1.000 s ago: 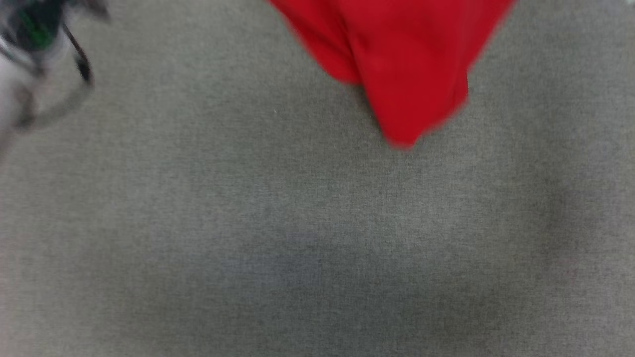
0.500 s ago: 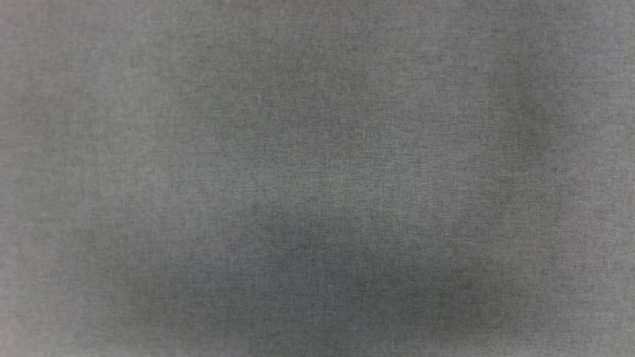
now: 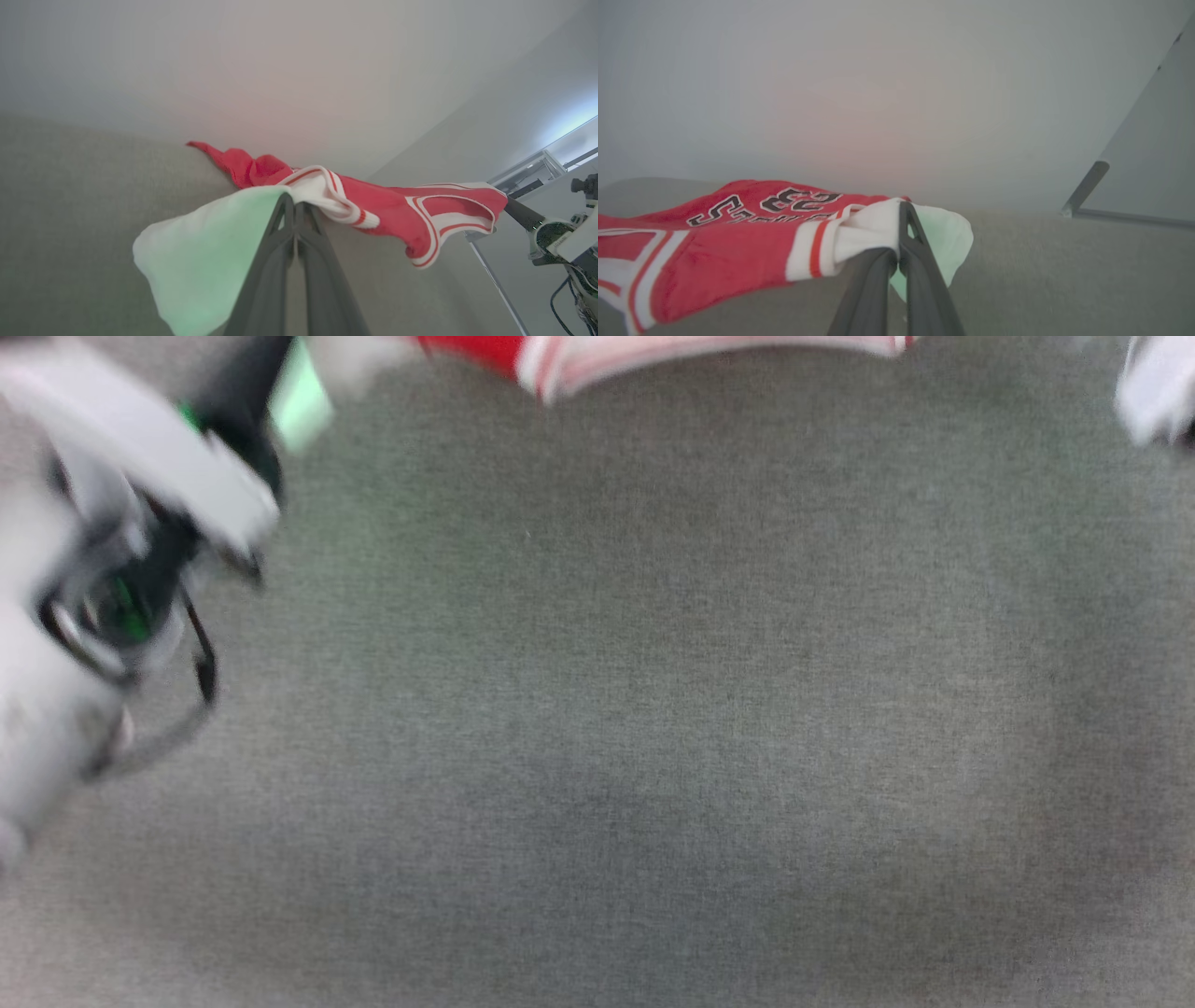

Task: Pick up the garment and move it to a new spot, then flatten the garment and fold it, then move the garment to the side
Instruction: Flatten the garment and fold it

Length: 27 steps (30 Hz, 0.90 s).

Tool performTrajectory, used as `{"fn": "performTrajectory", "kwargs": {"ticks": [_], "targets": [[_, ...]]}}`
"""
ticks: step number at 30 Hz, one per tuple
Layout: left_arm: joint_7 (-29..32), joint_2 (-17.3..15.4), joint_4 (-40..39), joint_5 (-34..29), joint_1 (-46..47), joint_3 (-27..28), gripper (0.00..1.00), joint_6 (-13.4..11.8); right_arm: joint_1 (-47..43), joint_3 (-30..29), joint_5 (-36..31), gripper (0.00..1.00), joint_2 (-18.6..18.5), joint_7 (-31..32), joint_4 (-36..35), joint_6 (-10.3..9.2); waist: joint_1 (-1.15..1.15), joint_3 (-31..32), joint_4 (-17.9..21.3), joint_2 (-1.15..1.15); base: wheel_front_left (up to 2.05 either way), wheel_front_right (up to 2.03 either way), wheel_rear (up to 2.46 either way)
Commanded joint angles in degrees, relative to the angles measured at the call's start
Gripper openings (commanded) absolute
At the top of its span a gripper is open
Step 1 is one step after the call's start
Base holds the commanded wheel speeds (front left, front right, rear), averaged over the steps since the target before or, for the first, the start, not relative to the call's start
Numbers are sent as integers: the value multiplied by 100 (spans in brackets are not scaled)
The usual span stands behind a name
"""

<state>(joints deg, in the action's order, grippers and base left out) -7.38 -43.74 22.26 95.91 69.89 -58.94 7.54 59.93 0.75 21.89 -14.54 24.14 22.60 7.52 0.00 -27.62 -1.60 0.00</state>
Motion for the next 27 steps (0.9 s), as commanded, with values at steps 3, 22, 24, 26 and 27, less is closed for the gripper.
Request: {"fn": "performTrajectory", "kwargs": {"ticks": [3, 22, 24, 26, 27], "targets": [[-8, -165, -325, -3, -608, -109, 0, -11, -915, -38, 236, 0, -85, 342, -694, -6, 0, 321, -115, 0, 0, 0, 0], [-655, -1117, -1907, 8, -3570, -280, 0, -11, -5488, -756, 595, 0, 363, 2497, -4164, -6, 0, 1150, -41, 0, 0, 0, 0], [-688, -1224, -2056, 56, -3821, -232, 0, -11, -5743, -817, 682, 0, 337, 2649, -4285, -6, 0, 1176, -33, 0, 0, 0, 0], [-705, -1327, -2240, 37, -4075, -242, 0, -11, -6005, -872, 786, 0, 323, 2815, -4383, -6, 0, 1189, -31, 0, 0, 0, 0], [-710, -1391, -2318, 27, -4182, -251, 0, -11, -6111, -894, 819, 0, 304, 2878, -4440, -6, 0, 1192, -28, 0, 0, 0, 0]]}}
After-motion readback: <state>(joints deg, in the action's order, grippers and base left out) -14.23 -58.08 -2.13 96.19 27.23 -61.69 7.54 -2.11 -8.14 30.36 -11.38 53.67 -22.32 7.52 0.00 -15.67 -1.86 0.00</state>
